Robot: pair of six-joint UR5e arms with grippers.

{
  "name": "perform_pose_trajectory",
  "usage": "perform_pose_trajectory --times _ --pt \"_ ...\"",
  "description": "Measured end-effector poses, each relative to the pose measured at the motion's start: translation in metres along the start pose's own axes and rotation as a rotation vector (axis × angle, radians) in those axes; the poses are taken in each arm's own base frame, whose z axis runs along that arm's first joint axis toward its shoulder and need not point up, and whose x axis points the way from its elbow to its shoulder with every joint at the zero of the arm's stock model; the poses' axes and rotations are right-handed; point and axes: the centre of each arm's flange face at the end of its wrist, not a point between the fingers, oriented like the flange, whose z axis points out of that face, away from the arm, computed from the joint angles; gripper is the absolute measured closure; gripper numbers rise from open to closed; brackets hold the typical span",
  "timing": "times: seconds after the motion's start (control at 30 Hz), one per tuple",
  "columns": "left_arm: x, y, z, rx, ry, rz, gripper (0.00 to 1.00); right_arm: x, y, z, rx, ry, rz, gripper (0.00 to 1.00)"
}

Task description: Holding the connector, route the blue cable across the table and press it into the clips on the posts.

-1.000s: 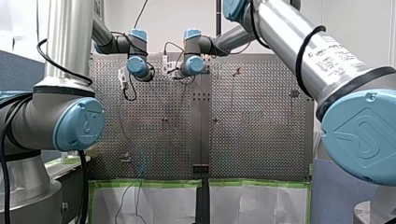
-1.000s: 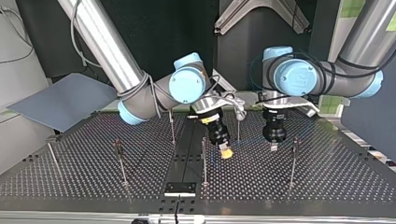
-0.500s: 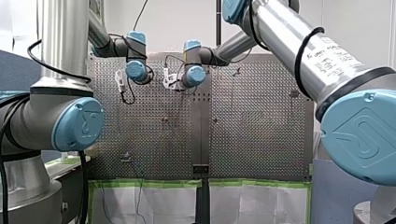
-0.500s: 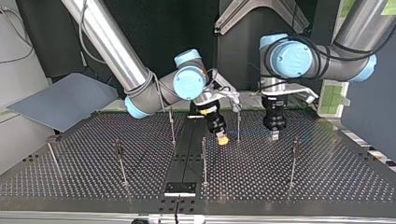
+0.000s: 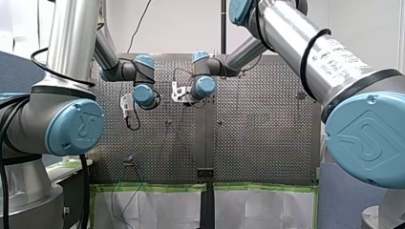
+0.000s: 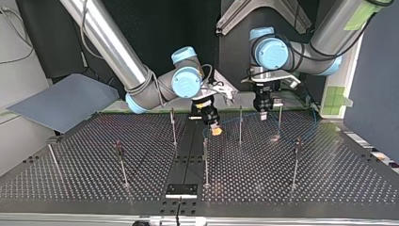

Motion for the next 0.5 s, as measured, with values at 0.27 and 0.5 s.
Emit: perform_pose_trajectory --times 0.27,0.5 --pt "0.033 -0.001 -0.029 0.001 0.055 0.01 1.0 -0.023 0.001 -0.005 0.001 -0.043 -0.02 1.0" --pt "0.061 0.0 -0.053 0.043 0.091 0.009 1.0 -0.042 0.001 -0.01 0.004 -0.069 -0.032 1.0"
